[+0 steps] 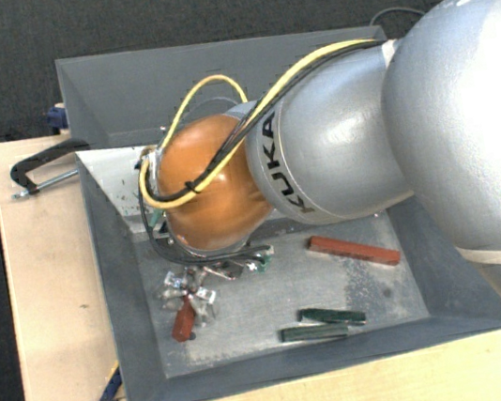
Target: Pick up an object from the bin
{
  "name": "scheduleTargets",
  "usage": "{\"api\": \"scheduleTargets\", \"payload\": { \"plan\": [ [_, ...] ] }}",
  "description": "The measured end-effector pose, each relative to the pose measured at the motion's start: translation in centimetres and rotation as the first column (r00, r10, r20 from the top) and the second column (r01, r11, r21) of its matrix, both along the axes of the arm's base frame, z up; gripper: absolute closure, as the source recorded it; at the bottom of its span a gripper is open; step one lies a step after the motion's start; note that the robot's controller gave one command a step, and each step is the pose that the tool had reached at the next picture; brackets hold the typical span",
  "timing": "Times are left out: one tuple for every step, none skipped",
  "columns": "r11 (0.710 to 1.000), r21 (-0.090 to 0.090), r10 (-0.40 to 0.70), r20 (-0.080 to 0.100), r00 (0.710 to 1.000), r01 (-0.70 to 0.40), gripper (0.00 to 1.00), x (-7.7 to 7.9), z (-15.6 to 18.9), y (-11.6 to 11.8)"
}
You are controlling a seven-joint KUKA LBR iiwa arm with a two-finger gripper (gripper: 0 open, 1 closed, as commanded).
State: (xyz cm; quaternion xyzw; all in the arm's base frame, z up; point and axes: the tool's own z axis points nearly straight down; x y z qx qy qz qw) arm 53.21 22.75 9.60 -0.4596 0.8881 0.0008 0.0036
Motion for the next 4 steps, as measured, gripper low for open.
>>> {"api": "scheduleTargets", "payload": {
  "plan": [
    [1.0,-0.003,0.0,-0.006,1.0,0.0,1.0,-0.2,1.1,0.0],
    [1.0,-0.003,0.0,-0.007,1.0,0.0,1.0,-0.2,3.3,0.0],
    [1.0,-0.001,0.0,-0.003,1.0,0.0,1.0,-0.1,5.4,0.0],
    [1.0,0.0,0.0,0.0,1.0,0.0,1.0,0.0,7.0,0.0]
  ]
}}
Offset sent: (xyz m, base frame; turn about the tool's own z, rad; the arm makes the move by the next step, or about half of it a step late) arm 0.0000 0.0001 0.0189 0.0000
